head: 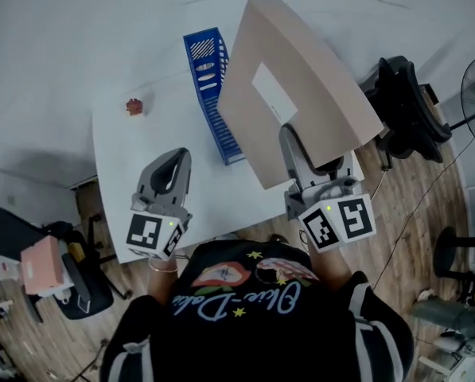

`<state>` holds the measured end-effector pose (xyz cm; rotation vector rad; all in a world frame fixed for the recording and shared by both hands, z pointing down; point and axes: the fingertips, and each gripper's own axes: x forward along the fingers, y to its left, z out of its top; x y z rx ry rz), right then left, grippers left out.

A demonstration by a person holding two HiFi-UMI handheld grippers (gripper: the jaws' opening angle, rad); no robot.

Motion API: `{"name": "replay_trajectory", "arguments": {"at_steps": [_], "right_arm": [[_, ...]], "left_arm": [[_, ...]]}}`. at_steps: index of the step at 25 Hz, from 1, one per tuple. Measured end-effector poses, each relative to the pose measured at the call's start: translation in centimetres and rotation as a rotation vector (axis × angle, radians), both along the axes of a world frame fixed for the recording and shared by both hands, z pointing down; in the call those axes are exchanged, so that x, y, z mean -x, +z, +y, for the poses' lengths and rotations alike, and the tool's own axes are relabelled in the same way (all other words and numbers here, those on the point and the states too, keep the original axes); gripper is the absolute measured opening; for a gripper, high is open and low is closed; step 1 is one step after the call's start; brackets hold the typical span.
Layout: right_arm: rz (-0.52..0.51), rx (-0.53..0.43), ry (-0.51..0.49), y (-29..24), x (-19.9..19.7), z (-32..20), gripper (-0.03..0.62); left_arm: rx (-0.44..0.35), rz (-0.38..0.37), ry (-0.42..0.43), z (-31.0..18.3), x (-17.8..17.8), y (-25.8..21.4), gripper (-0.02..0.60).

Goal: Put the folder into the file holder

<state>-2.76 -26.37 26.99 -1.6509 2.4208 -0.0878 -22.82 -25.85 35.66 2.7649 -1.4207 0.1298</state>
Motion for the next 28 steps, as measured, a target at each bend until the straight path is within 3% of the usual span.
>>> {"name": "replay_trajectory", "arguments": {"at_steps": [11,28], "right_arm": [[-0.015,-0.02,0.084,0.0,4.1,-2.4,0.255],[0.074,-0.001,0.135,0.8,7.9,-8.1,0.256]], "left_arm": [[0.006,0.008,0.067,-2.0,3.6,0.8,0.005],[0.074,0.085,0.086,-3.8,6.3,3.6,0.005]]}}
